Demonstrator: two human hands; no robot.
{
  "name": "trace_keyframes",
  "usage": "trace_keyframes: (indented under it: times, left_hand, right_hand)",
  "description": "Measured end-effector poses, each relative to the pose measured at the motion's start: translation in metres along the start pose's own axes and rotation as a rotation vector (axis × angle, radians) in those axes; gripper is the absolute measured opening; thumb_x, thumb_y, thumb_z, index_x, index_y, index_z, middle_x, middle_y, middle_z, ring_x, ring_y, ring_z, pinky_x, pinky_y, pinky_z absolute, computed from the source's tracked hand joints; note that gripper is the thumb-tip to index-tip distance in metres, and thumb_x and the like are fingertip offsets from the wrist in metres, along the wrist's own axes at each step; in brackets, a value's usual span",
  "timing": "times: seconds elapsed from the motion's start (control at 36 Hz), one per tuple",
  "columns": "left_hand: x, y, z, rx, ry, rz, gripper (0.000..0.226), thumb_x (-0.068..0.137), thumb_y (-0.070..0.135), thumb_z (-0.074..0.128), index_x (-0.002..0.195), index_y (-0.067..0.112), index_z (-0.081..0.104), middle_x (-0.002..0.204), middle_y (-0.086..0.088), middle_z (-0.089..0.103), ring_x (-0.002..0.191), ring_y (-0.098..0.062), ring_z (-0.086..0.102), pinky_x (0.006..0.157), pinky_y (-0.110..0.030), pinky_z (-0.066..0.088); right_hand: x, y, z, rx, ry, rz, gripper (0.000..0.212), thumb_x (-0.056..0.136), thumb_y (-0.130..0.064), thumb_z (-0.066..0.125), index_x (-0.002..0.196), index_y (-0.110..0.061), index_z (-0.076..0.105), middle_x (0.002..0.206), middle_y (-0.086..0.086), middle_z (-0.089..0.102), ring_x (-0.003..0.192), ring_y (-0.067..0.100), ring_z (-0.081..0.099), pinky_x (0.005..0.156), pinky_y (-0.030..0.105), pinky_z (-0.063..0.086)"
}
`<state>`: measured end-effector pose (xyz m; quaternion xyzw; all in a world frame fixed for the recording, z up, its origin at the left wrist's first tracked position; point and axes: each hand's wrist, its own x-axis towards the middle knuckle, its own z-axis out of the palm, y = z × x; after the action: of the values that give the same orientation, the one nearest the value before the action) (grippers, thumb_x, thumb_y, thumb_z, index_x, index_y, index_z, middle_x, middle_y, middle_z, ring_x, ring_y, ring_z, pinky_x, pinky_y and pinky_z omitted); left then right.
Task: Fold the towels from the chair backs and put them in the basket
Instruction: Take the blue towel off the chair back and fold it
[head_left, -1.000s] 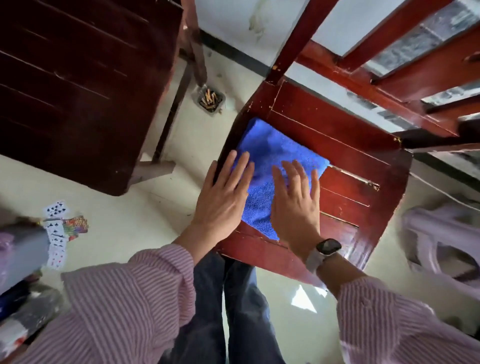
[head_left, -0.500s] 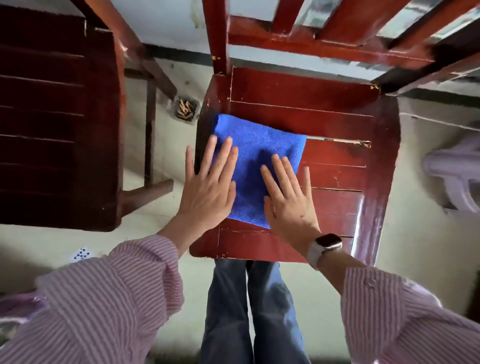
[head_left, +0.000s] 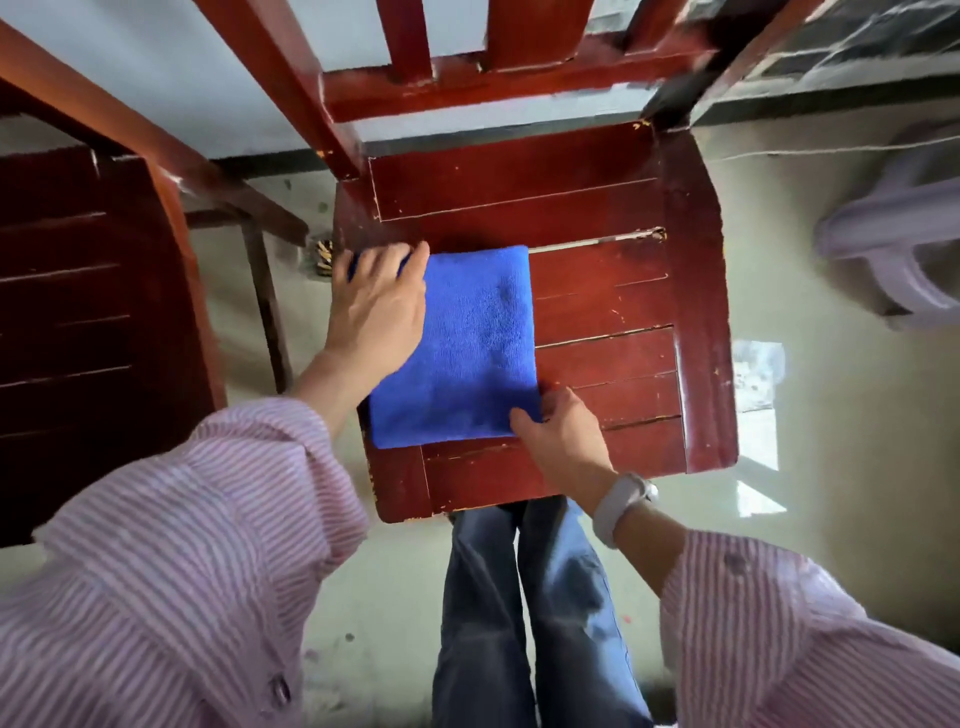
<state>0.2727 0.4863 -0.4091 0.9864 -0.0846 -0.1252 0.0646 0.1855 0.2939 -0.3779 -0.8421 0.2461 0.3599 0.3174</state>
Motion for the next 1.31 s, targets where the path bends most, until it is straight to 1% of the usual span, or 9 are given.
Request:
trace_keyframes:
  times: [0.14,0.22,0.28,0.39,0.72,0.83,0.97,1.11,1.31]
  left_hand:
    - [-0.033,0.021,-0.003,-0.171,-0.071,-0.250,0.035,0.090,0.014,0.043,0.123,0.006,0.053,0.111,-0.019,0.056,0.099,-0.039,0.055,0.083,-0.047,0.039]
    - [-0.060,0.045,0.002,-0.432,-0.144,-0.315,0.035,0.091,0.017,0.047,0.124,0.006,0.053,0.115,-0.017,0.055,0.106,-0.035,0.055,0.089,-0.042,0.040]
    - [-0.072,0.057,0.006,-0.583,-0.136,-0.399,0.037,0.091,0.019,0.049,0.126,0.006,0.052,0.119,-0.015,0.054,0.109,-0.029,0.055,0.095,-0.039,0.041]
    - [-0.068,0.071,0.005,-0.744,-0.023,-0.530,0.039,0.092,0.021,0.051,0.127,0.004,0.051,0.120,-0.014,0.054,0.107,-0.023,0.056,0.091,-0.026,0.039]
    - [-0.022,0.070,0.005,-0.907,-0.137,-0.725,0.029,0.086,0.015,0.059,0.113,0.004,0.061,0.108,-0.012,0.066,0.098,-0.024,0.061,0.089,-0.033,0.048]
    - [-0.017,0.074,-0.001,-1.033,-0.205,-0.756,0.021,0.087,0.011,0.056,0.106,0.007,0.064,0.097,-0.004,0.065,0.084,-0.014,0.057,0.065,-0.012,0.043]
    - [-0.024,0.088,-0.008,-1.035,-0.200,-0.711,0.022,0.092,0.019,0.049,0.110,0.008,0.055,0.099,-0.003,0.060,0.083,-0.014,0.054,0.073,-0.022,0.038]
    - [-0.047,0.108,-0.023,-0.930,-0.065,-0.558,0.026,0.093,0.015,0.045,0.115,0.002,0.053,0.112,-0.014,0.061,0.102,-0.028,0.056,0.089,-0.033,0.042]
    - [-0.092,0.144,-0.070,-0.836,0.079,-0.415,0.033,0.091,0.008,0.051,0.121,-0.005,0.053,0.120,-0.020,0.059,0.112,-0.031,0.054,0.093,-0.021,0.032]
  right_hand:
    - [0.023,-0.003,-0.050,0.250,0.279,-0.057,0.028,0.081,-0.015,0.057,0.106,-0.005,0.048,0.080,-0.002,0.054,0.086,0.023,0.054,0.072,0.029,0.039]
    - [0.040,-0.001,-0.076,0.433,0.400,-0.139,0.034,0.085,-0.007,0.054,0.118,-0.004,0.044,0.094,-0.006,0.053,0.090,0.015,0.051,0.072,0.015,0.042]
    - [0.046,0.006,-0.080,0.426,0.399,-0.101,0.038,0.086,-0.010,0.054,0.122,-0.004,0.043,0.107,0.001,0.053,0.094,0.014,0.052,0.076,0.014,0.040]
    - [0.043,0.025,-0.066,0.345,0.328,0.027,0.037,0.087,-0.021,0.057,0.119,-0.005,0.050,0.113,0.012,0.059,0.103,0.029,0.056,0.091,0.038,0.044]
    - [0.055,0.019,-0.061,0.399,0.285,0.109,0.032,0.087,-0.021,0.055,0.109,0.002,0.056,0.095,0.013,0.057,0.083,0.019,0.049,0.072,0.029,0.038]
    - [0.050,0.022,-0.063,0.480,0.286,0.078,0.029,0.087,-0.017,0.057,0.109,0.000,0.054,0.092,0.008,0.053,0.082,0.019,0.049,0.069,0.027,0.040]
    - [0.034,0.024,-0.063,0.589,0.295,0.029,0.026,0.089,-0.013,0.053,0.114,-0.006,0.053,0.095,0.007,0.054,0.086,0.017,0.050,0.082,0.032,0.046]
    - [0.006,0.026,-0.069,0.628,0.350,-0.034,0.026,0.089,-0.008,0.051,0.114,-0.005,0.052,0.097,0.003,0.053,0.082,0.012,0.050,0.063,0.003,0.039]
    - [-0.070,0.046,-0.100,0.626,0.373,-0.115,0.036,0.084,-0.022,0.058,0.115,-0.006,0.051,0.093,-0.001,0.054,0.075,0.003,0.050,0.066,0.002,0.039]
